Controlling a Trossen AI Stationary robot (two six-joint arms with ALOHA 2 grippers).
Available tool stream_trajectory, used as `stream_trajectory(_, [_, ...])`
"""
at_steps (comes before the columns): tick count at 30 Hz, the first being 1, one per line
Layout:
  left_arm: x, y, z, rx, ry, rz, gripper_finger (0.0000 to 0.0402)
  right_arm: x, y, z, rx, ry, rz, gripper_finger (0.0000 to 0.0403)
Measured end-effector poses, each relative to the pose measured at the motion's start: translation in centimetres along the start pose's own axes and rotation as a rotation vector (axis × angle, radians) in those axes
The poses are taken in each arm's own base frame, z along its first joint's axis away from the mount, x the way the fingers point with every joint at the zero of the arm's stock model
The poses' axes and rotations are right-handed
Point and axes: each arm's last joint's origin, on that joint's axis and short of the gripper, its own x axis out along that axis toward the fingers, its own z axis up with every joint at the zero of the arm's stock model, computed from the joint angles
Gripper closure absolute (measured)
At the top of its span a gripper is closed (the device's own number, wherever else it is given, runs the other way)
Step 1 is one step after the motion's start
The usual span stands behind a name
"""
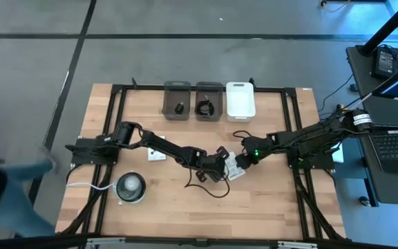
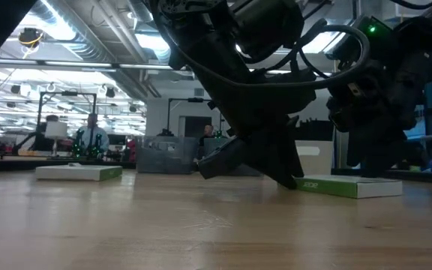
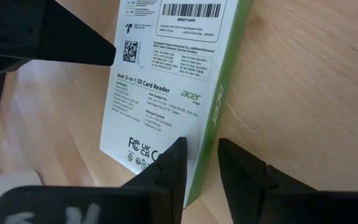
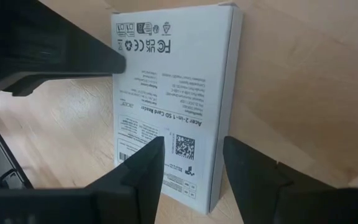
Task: Pick and place items into bin
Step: Put the white card reader box into the white bin
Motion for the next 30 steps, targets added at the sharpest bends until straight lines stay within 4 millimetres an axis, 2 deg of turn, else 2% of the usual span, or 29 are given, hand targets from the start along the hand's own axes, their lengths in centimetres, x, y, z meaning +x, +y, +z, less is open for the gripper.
stream_trajectory(11, [0.01,0.00,-0.03,-0.021,-0.001,-0.004,0.0393,-0.01,-0.07,-0.03,0.002,0.002,-0.009,0.0233])
stream_trajectory(30, [-0.19,-0.58,0.13,-0.064,0.002,-0.048,0.0398,-0.02,-0.07,-0.03,0.001,0.003,-0.010,0.0233])
